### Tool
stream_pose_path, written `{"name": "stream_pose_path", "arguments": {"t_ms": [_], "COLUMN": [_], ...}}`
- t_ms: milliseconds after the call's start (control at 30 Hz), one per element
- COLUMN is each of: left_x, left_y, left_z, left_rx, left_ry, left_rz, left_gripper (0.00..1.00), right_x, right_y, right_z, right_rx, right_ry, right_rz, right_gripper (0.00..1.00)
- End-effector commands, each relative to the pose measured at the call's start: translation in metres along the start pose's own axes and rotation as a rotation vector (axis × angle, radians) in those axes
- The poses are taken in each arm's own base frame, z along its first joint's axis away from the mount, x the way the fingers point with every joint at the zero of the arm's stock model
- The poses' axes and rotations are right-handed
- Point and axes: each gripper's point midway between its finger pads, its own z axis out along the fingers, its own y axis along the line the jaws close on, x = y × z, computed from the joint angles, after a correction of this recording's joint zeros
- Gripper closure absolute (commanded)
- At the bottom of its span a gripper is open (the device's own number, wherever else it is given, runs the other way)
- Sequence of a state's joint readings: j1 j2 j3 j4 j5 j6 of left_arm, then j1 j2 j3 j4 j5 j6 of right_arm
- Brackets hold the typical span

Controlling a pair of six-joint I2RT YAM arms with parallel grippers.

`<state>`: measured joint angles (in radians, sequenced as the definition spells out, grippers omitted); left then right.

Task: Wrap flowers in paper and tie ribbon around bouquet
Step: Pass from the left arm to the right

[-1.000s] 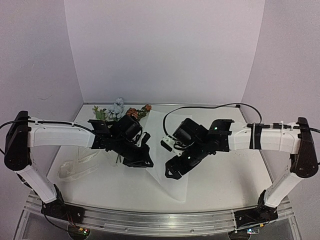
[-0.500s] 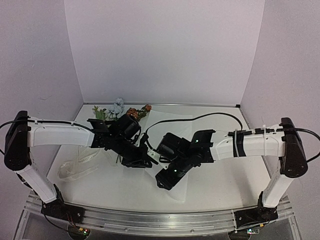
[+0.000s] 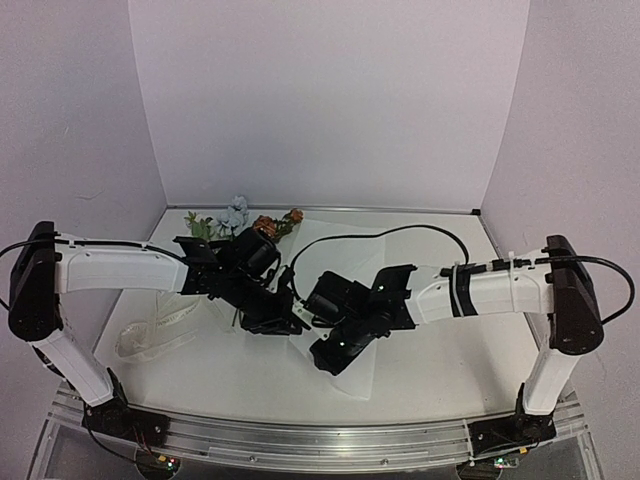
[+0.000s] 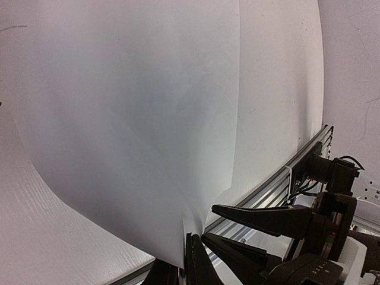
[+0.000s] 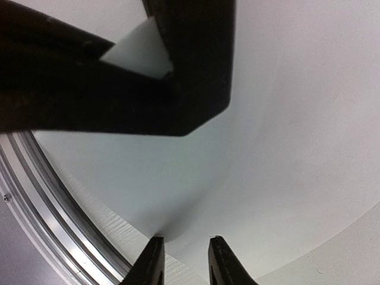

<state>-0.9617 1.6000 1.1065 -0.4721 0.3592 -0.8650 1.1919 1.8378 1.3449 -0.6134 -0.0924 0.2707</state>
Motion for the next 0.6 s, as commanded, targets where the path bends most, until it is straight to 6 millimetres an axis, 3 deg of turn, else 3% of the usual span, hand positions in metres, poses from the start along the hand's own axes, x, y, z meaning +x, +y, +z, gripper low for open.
{"name": "stream_pose_path", "arguments": {"t_ms": [0,133,367,433,567], "left_x": [-0.006,-0.007,-0.007,-0.008,-0.008], "left_y": [-0.021,-0.020,-0.018,-0.017,-0.018], "left_z": [-0.016,-0.019,-0.019,-0.019,-0.021], "left_rx": [0.064,0.067,0.070,0.071,0.086], "left_ry": [-0.036,-0.042,-0.037,-0.035,-0.029], "left_rz": [0.032,0.030,0.026,0.023,0.009], "left_gripper": [0.92,0.92,0.92,0.92,0.91], "right_x": [-0.022,-0.022,-0.023,-0.024,-0.022], "right_y": [-0.004,-0.005,-0.007,-0.007,-0.006], "right_z": [-0.006,-0.004,-0.008,-0.013,-0.022], "right_rx": [0.043,0.049,0.049,0.042,0.026], "right_ry": [-0.105,-0.103,-0.134,-0.155,-0.199], "right_rz": [0.009,0.016,0.030,0.030,0.030], "right_gripper": [0.80,0.92,1.00,0.95,0.69]}}
